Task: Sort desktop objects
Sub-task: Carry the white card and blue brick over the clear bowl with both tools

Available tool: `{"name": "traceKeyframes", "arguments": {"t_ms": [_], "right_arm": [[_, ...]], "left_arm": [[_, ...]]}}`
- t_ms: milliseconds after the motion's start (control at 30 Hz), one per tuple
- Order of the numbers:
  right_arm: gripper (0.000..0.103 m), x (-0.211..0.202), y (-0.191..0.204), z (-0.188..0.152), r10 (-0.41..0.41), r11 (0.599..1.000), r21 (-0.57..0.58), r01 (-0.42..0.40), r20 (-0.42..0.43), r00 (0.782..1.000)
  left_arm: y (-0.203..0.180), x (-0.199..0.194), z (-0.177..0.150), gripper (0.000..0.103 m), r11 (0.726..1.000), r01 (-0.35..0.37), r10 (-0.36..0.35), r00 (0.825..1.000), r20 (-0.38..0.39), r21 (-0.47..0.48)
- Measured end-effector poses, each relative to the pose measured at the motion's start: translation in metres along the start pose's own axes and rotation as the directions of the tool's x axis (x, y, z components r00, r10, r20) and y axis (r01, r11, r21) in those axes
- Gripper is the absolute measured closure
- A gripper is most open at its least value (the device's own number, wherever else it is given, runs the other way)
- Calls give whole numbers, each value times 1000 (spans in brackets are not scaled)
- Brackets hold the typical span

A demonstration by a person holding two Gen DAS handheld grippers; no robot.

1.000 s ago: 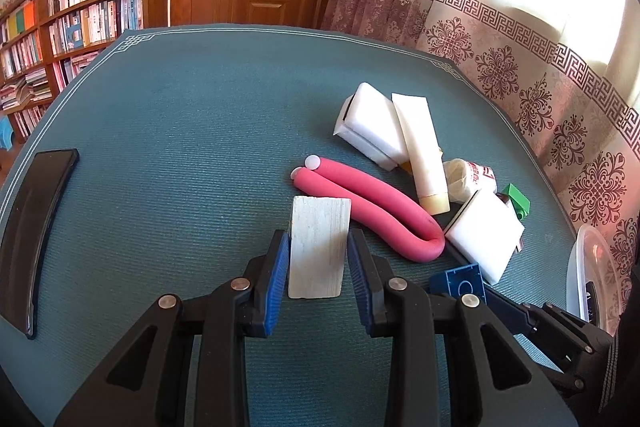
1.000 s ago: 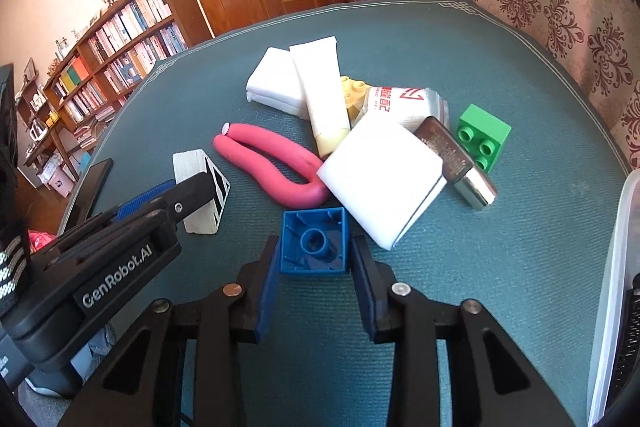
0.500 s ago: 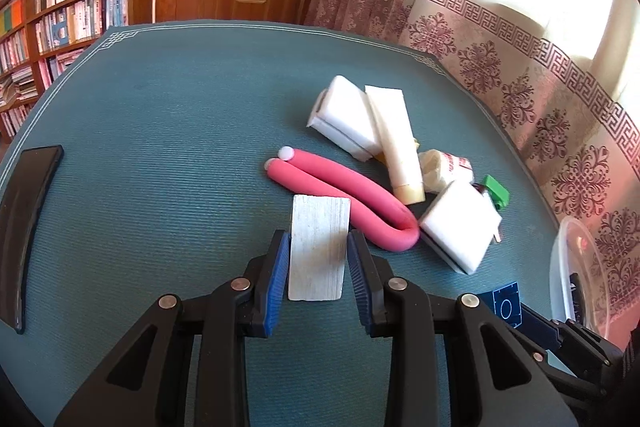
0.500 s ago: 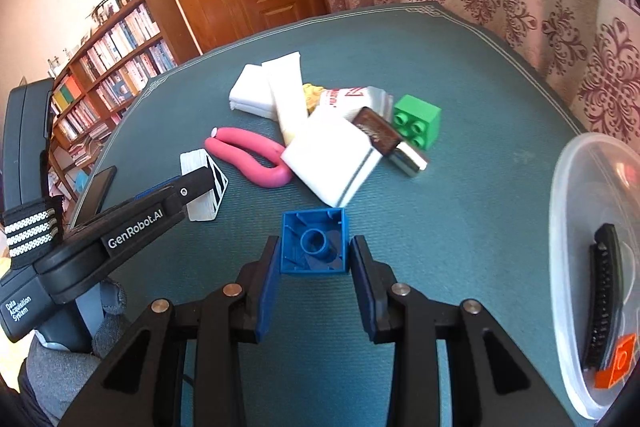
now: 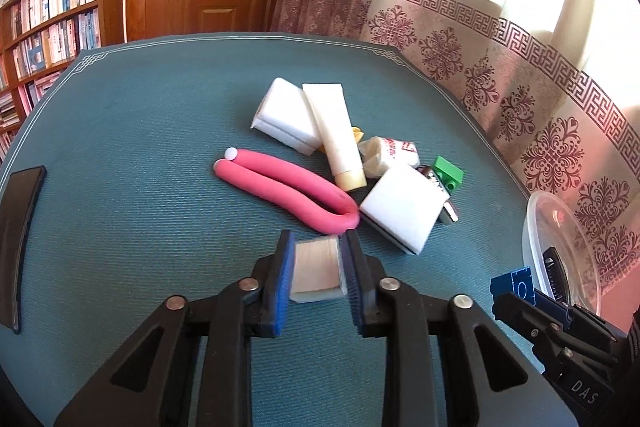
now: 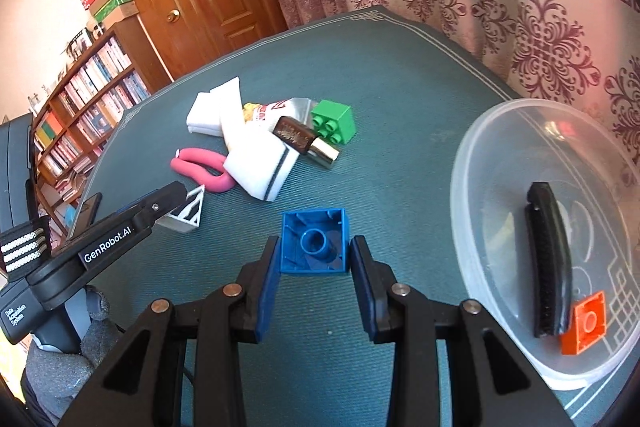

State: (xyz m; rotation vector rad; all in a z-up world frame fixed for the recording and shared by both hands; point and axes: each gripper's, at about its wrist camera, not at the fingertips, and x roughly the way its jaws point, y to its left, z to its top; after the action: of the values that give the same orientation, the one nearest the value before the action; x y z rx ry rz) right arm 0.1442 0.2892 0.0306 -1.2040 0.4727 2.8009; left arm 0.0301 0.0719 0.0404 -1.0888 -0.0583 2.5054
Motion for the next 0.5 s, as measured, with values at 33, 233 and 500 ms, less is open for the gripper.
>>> {"name": "traceKeyframes", "arguments": {"t_ms": [33,233,500], "right_arm": [[65,-3,-3,0,-1,1000,6,1,8,1000],[65,-12,-15,-3,-7,999,37,6,24,1000],[65,-16,-23,-5,5,999,54,-6,30,1000]], "left_arm": [[-4,-1,0,78,1000,4,-4,1000,3,7],[-15,-2,-3,78,999,-2,3,1000,-5,40],[-10,2,-10,55,1000,-24,25,999,-33,19]]}}
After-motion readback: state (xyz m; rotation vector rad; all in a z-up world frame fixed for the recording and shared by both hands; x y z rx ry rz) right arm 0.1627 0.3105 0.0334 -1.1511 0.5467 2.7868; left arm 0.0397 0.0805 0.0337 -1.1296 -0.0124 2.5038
